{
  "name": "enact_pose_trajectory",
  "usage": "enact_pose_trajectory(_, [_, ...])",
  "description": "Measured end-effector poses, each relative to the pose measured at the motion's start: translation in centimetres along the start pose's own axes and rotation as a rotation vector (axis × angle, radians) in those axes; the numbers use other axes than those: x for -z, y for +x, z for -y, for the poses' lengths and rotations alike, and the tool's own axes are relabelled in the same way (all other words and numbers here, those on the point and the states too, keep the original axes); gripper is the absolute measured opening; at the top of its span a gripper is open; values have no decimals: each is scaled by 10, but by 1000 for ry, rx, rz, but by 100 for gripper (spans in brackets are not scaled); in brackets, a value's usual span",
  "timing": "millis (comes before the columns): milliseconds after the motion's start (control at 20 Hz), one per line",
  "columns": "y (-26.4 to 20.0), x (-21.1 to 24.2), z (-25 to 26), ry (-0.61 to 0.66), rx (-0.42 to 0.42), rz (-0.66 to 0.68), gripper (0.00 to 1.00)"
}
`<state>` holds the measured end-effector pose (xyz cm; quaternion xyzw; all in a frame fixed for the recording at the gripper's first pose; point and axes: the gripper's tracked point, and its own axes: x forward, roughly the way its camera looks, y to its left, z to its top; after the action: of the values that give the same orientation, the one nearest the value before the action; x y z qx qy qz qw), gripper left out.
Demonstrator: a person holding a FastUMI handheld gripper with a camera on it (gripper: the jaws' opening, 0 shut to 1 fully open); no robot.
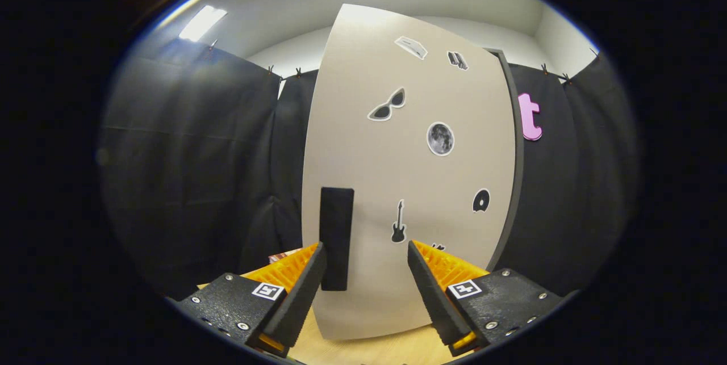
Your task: Open the shoe cabinet door, grab the shoes and put them into the shoe cabinet, then close the shoe cabinet door.
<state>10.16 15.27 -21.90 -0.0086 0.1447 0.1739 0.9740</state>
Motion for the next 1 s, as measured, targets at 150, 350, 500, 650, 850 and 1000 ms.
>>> enact_pose_trajectory(150, [38, 3, -17, 41, -17, -26, 91])
enact_pose_trajectory(350, [66, 3, -24, 17, 12, -17, 90])
enact_pose_trajectory(500, [95, 0, -29, 28, 25, -23, 90])
enact_pose_trajectory(650, [114, 0, -25, 54, 40, -27, 91])
enact_pose_trajectory(850, [138, 0, -26, 54, 64, -37, 93])
enact_pose_trajectory(1000, [148, -2, -27, 43, 85, -55, 93])
